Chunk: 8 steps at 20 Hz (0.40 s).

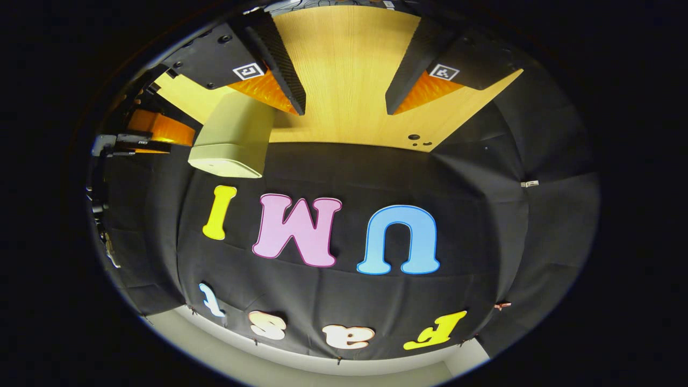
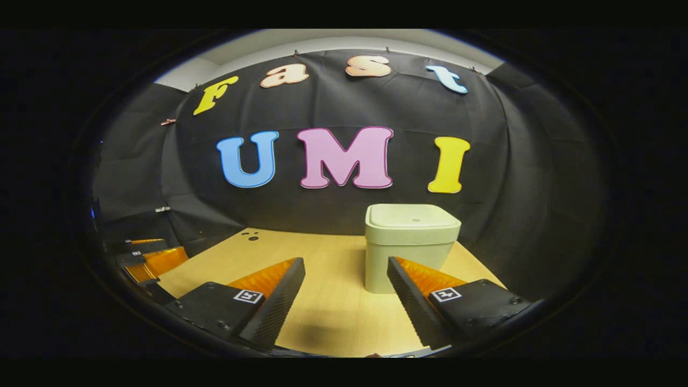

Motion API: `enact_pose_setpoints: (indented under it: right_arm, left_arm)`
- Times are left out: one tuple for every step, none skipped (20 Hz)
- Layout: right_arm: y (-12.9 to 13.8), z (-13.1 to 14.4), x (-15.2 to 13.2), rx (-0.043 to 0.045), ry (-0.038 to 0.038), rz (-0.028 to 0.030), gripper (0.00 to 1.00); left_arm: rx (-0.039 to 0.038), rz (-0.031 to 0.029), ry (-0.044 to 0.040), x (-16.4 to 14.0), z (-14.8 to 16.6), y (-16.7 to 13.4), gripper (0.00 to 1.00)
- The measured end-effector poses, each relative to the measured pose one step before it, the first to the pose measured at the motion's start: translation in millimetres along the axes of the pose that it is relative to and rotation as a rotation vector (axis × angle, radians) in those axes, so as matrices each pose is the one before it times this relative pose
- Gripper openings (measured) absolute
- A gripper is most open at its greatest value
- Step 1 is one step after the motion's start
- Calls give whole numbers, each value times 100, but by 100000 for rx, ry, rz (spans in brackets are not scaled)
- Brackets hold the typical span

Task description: Press the lid of the desktop garbage bin to open it, pick up the crumpled paper on the desktop and throw it into the bin, then pick up the pop can on the desktop and drop it into the bin, and finally close the garbage bin lid.

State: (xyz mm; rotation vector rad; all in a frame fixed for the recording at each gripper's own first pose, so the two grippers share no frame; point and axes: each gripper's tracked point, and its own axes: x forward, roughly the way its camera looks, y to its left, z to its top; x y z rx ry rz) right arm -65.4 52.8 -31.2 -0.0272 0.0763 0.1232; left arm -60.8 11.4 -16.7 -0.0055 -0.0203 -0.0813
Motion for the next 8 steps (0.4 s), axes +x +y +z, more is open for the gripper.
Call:
enact_pose_setpoints:
  right_arm:
    - [-219,-121,312,568,508,532,97]
    - [-279,-110,230,376,927,699,97]
    - [-198,-36,198,118,742,890,97]
    - [-295,50,159,-303,46,660,97]
    - [-301,228,183,-232,-19,747,97]
    - [-215,107,187,-176,91,758,97]
    - [-291,-83,209,-24,388,654,97]
    - [-182,35,188,144,381,846,97]
  left_arm:
    - [5,1274,399,294,-12,71,96]
    - [-670,1097,200,177,20,-66,96]
    - [-1158,845,319,292,72,-128,96]
    - [-1011,923,276,208,69,-101,96]
    - [-727,1089,95,204,115,-71,96]
    - [-601,936,307,269,-19,-54,96]
    - [-617,859,154,172,73,-111,96]
    - [-556,930,165,337,49,-9,96]
